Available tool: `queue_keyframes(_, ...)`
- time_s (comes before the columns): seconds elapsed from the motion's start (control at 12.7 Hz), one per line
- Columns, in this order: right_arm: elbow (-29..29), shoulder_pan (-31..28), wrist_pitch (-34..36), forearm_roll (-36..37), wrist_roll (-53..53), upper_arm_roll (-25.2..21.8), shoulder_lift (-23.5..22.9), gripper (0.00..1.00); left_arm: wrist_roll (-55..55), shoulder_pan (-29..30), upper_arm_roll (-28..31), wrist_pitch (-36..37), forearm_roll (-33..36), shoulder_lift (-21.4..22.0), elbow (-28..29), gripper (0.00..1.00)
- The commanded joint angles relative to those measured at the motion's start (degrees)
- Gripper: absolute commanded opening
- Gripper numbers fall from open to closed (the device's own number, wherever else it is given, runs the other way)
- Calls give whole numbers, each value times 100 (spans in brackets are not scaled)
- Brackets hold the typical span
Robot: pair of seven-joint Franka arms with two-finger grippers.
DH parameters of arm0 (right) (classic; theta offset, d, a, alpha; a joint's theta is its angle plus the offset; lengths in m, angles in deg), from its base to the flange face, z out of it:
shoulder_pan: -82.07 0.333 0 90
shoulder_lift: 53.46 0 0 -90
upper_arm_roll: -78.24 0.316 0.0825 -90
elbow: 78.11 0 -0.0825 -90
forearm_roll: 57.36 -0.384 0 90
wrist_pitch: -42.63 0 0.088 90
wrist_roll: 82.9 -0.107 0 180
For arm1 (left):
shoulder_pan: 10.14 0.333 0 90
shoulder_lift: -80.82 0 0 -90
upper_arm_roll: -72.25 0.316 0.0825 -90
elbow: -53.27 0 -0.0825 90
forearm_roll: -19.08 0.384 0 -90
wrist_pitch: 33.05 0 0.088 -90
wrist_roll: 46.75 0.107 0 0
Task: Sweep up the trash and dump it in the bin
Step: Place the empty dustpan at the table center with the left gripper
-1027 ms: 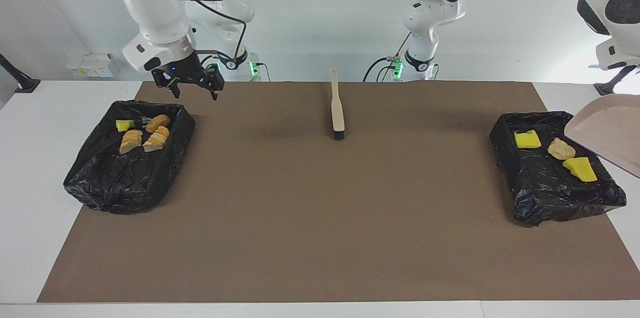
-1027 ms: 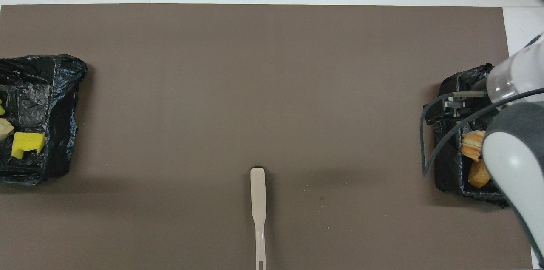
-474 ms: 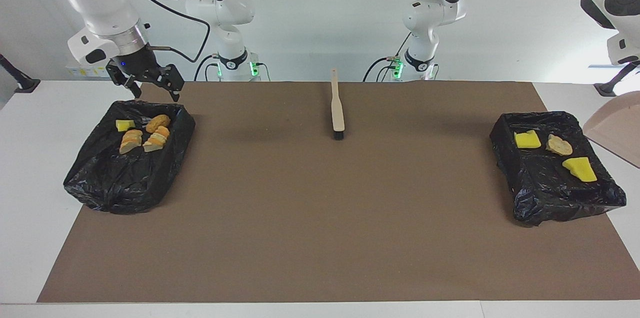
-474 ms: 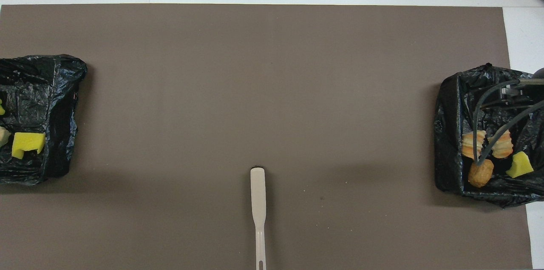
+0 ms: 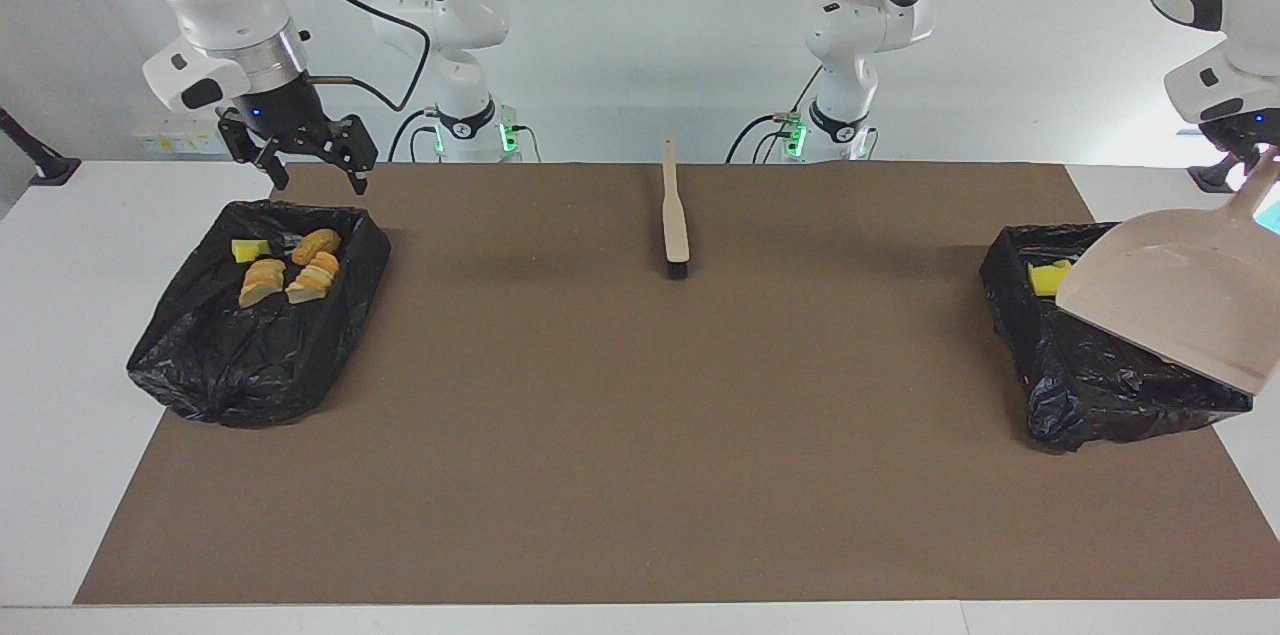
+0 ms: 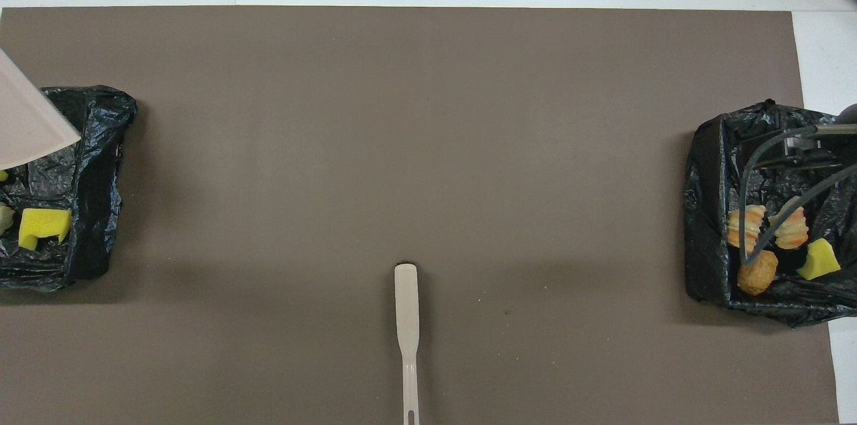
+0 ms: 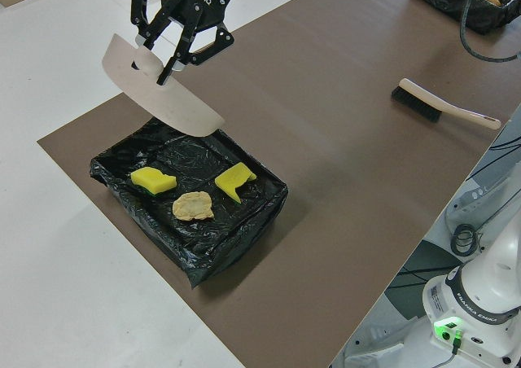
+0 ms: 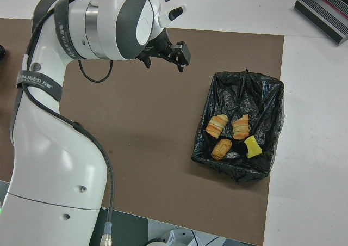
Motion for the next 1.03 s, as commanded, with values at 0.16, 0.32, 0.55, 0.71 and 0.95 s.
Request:
queue_keyframes(0.16, 228, 7, -173, -139, -147, 5, 162, 100, -2430, -974, -21, 700, -1365, 332, 295, 0)
queue_keyframes(0.32, 753, 7, -681, -270, -148, 5, 459, 100, -4254, -1720, -21, 587, -1761, 534, 813, 0)
queue_keyframes(0.55, 818, 7, -798, -350, -148, 5, 487, 100, -6586, -2871, -22, -34, -2622, 438, 1191, 0)
queue_keyframes(0.71, 800, -2, -798, -359, -147, 5, 470, 100, -7494, -3461, -22, -834, -3027, 342, 1543, 0)
queue_keyframes(0.95, 791, -2, -763, -359, -200, 5, 470, 100, -8358, -4252, -22, -1670, -3160, -385, 1562, 0)
